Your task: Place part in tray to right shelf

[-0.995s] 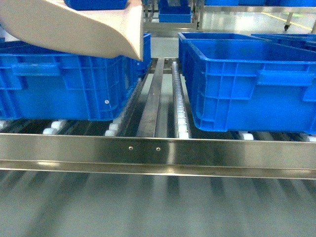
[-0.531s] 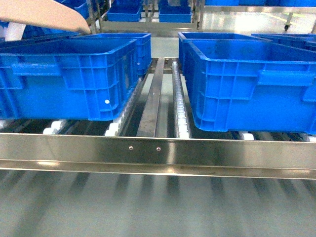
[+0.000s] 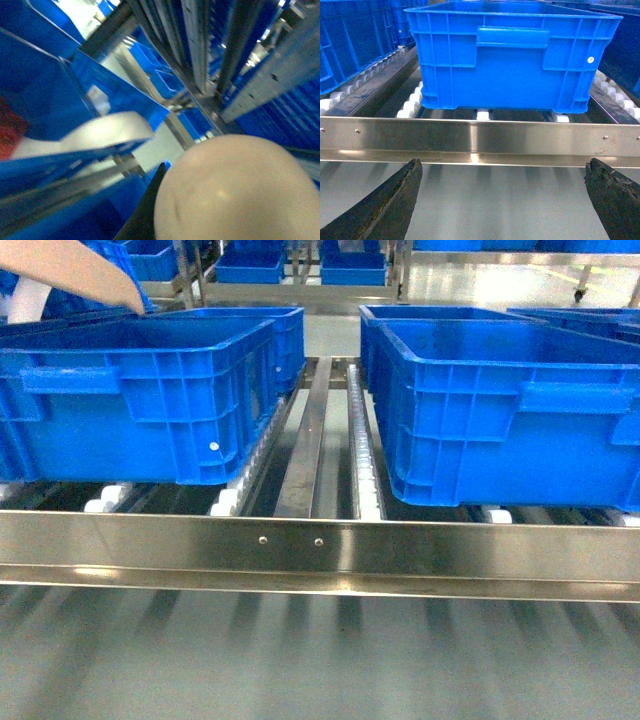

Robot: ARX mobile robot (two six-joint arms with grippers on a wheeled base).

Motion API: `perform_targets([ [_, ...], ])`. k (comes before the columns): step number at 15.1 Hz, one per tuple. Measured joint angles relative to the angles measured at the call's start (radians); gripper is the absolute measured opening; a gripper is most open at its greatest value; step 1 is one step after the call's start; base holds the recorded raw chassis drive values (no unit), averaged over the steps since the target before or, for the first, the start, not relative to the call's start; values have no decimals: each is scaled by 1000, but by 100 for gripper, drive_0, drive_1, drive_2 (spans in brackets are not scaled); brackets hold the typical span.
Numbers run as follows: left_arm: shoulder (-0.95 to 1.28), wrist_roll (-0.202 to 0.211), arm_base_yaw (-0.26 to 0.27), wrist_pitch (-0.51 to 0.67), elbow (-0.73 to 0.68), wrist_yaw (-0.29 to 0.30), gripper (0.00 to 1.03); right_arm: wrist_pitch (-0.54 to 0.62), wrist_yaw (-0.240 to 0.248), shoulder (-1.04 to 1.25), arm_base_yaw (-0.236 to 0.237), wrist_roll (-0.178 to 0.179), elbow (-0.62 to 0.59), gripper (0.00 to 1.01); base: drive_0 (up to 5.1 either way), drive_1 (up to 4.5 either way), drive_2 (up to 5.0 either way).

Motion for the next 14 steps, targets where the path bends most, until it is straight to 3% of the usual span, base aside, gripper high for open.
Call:
perform_targets([
  [2,-180,-88,-47,138,-251,172,14,0,0,0,0,0,0,98,0,0,0],
  [3,-307,-148,-85,284,-426,271,14,0,0,0,0,0,0,98,0,0,0],
  [4,-458,-139,-144,249,-584,338,14,119,-9,42,-9,-15,-18,94,0,0,0],
  [5,-557,14,-169,133,-700,404,13,233,-51,82,-46,-37,-21,83,0,0,0],
  [6,-607,255,-186,122,-829,426,13,192,-92,5,-94,-52,-22,70,0,0,0],
  [7,-602,478,-163,136,-922,396,13,115,-130,-126,-138,-59,-22,57,0,0,0],
  [8,-640,569,-148,182,-990,404,13,4,-169,-234,-179,-63,-22,44,0,0,0],
  [9,-710,700,-159,206,-1040,392,13,-121,-218,-349,-217,-69,-22,29,0,0,0],
  [10,-755,762,-164,220,-1100,401,13,-199,-242,-451,-250,-69,-22,17,0,0,0],
  [11,-769,795,-161,216,-1158,392,13,-290,-268,-540,-278,-69,-22,4,0,0,0],
  [14,-885,819,-157,218,-1266,390,13,-547,-337,-753,-344,-73,-15,2,0,0,0],
])
